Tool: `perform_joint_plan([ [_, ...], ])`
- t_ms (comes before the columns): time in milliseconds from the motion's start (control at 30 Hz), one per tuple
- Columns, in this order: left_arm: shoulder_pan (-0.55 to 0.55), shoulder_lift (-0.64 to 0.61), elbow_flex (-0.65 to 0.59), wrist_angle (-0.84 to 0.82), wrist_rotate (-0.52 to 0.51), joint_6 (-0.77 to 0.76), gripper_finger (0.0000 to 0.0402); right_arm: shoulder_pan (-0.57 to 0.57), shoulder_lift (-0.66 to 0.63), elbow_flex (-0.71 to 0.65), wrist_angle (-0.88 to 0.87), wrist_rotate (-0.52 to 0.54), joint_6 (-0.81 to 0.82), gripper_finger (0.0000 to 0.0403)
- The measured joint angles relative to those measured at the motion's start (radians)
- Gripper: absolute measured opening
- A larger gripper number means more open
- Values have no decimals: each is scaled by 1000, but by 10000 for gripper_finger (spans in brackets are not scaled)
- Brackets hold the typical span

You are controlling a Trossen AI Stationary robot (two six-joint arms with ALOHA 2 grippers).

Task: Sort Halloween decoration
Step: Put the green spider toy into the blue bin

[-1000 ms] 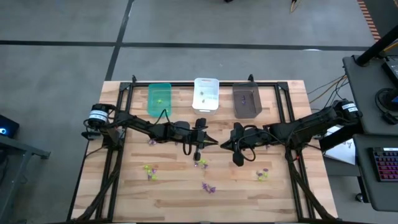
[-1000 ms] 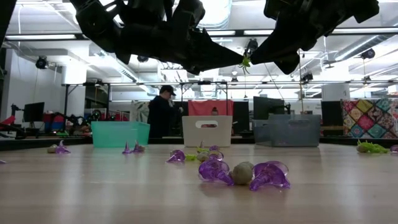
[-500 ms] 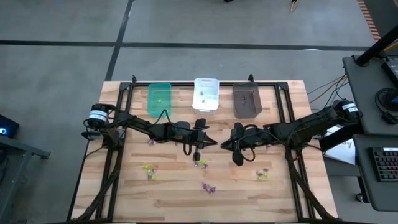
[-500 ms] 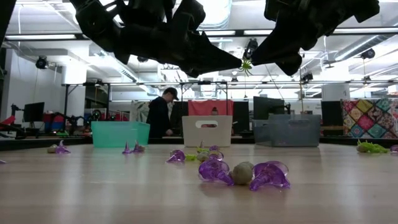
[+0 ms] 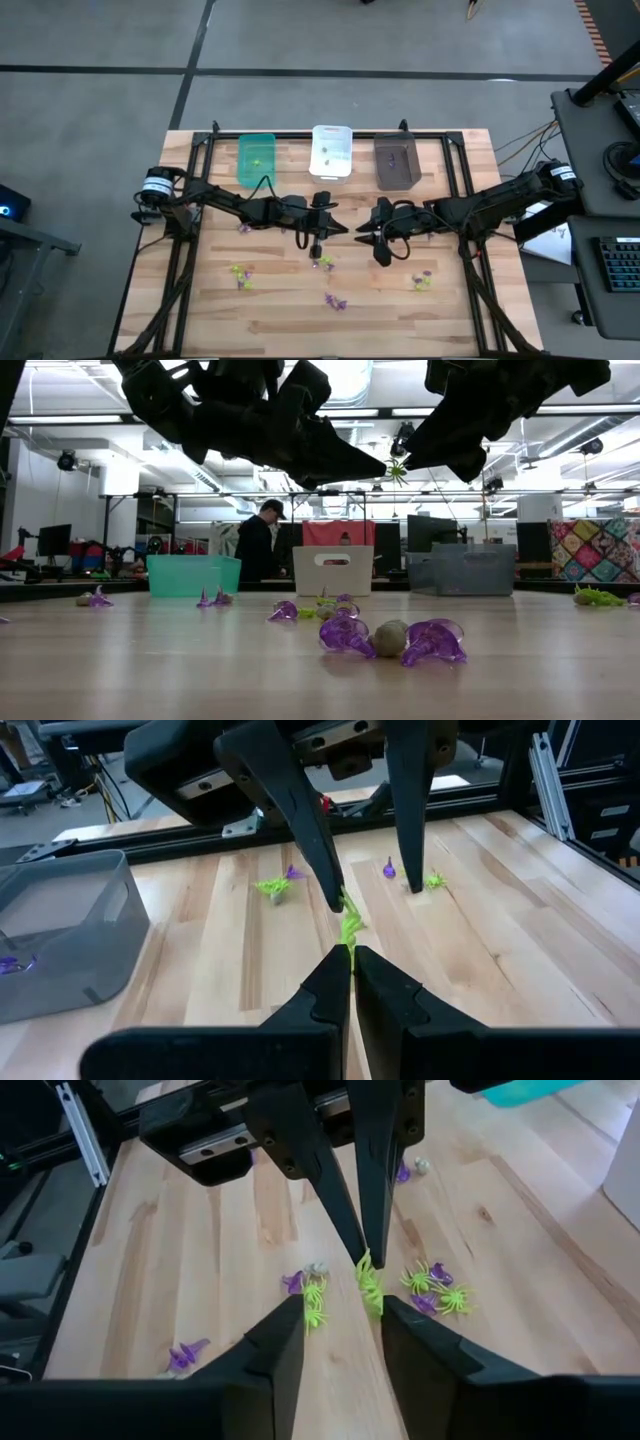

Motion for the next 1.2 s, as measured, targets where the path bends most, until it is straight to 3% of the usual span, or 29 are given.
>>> perform_joint_plan([
  [333, 0, -1, 0, 21, 6, -11, 0, 0, 1, 0, -7, 38, -19, 116],
  [500, 0, -1, 3, 29, 25, -17, 0, 0, 7, 0, -4, 82, -76, 97],
  [1200, 0, -1, 9, 32, 27, -23, 0, 0, 8, 0, -2, 77, -136, 10],
])
